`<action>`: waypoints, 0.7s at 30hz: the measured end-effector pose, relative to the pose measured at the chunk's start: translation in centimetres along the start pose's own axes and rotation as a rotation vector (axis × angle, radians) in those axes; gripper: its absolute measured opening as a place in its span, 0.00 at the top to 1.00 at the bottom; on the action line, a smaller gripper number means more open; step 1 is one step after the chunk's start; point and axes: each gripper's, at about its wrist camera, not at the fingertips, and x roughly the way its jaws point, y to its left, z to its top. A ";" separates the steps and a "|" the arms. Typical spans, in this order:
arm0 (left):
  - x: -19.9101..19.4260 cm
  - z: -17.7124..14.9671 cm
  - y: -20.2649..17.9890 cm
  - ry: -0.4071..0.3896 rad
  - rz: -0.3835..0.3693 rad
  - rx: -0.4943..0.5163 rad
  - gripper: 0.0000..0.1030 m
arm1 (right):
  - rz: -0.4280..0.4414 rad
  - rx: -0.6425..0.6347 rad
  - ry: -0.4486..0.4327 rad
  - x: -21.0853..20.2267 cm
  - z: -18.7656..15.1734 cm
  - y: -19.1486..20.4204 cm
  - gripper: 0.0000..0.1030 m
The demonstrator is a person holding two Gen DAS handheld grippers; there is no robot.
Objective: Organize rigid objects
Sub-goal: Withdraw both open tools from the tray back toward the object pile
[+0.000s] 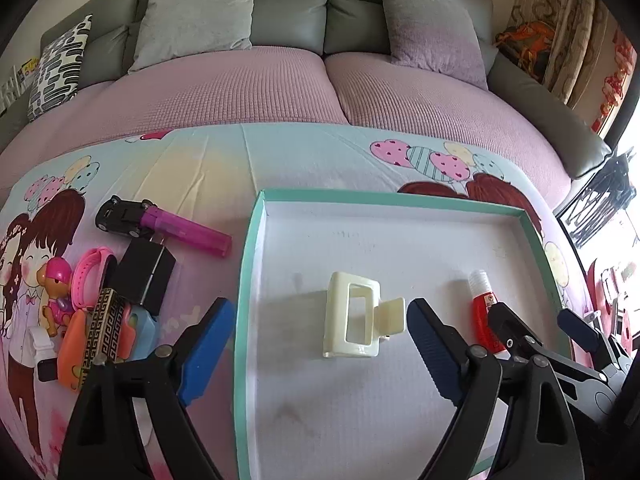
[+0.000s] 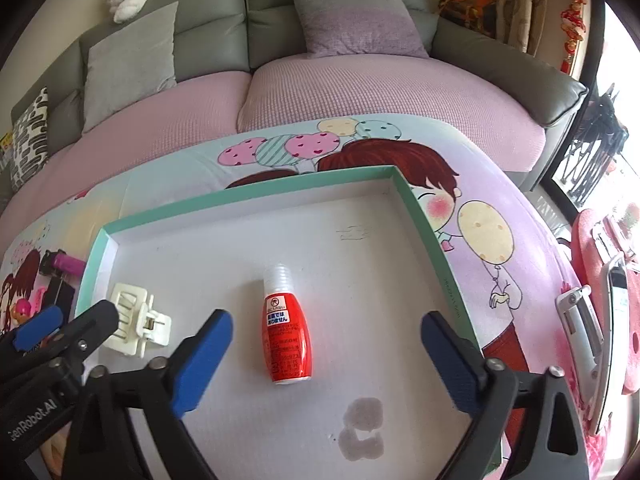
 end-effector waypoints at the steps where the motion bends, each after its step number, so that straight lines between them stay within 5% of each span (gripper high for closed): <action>1: -0.1 0.0 0.0 -0.005 -0.001 -0.002 0.02 | 0.002 0.013 -0.006 -0.1 0.0 -0.3 0.00; 13: -1.9 0.2 0.9 -0.062 -0.010 -0.030 0.00 | 0.034 0.020 -0.053 -0.9 0.3 0.1 0.00; 21: -5.1 0.6 6.6 -0.134 0.060 -0.140 0.00 | 0.146 -0.049 -0.097 -2.4 0.7 4.1 0.00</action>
